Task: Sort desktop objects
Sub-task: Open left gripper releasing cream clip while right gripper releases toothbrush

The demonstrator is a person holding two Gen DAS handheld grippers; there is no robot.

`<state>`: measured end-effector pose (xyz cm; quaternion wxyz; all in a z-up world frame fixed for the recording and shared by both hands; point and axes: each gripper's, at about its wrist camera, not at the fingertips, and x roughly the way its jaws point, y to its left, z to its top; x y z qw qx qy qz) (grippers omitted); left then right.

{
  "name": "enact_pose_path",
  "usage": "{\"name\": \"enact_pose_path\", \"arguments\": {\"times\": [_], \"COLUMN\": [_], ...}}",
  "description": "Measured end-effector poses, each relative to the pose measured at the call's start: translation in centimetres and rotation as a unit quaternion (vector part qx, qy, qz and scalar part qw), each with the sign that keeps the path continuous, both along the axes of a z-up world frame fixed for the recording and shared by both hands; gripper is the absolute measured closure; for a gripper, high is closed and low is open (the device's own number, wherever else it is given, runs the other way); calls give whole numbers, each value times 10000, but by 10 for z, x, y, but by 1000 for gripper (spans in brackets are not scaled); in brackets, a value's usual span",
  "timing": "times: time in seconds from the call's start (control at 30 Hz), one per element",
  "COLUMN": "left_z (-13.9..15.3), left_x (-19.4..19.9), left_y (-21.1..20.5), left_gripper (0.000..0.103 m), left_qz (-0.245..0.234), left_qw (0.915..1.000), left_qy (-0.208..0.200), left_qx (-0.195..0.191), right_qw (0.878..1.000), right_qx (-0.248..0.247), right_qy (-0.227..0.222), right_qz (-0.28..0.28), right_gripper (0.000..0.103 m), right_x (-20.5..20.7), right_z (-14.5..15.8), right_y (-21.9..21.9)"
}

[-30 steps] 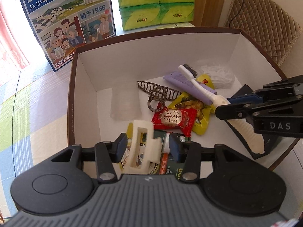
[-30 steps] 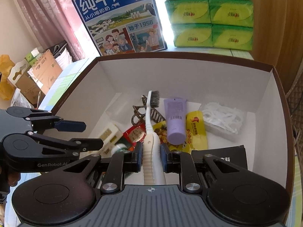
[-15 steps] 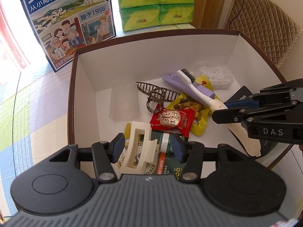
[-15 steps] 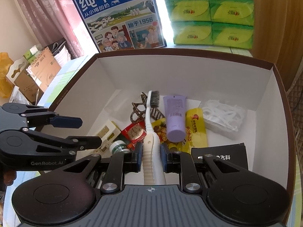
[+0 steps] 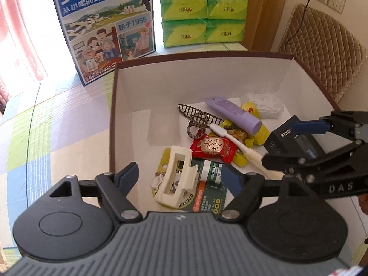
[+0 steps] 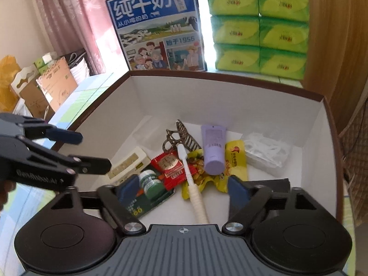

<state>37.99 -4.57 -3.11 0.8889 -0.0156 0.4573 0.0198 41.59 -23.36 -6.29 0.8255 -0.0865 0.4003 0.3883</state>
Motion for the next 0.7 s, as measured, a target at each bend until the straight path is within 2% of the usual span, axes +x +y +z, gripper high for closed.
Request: {"name": "enact_pose_path", "arguments": {"times": [0.07, 0.23, 0.4, 0.7], "left_z": [5, 17, 29, 41], "left_x": [-7, -21, -30, -51], "left_y": [-1, -5, -8, -15], "left_gripper": [20, 17, 11, 4], "left_qz": [14, 79, 165, 66], "left_qw": [10000, 9996, 9990, 9979], "left_qy": [-70, -223, -389, -650], "left_qx": [-47, -123, -111, -2], "right_qw": [10000, 9998, 9986, 9948], "right_qx": [-35, -111, -325, -321], "right_qy": [-58, -17, -222, -368], "right_qz": [5, -164, -356, -895], "right_gripper": [13, 7, 2, 2], "right_x": [-6, -14, -21, -43], "right_z": [2, 4, 12, 30], "right_y": [-3, -5, -3, -18]}}
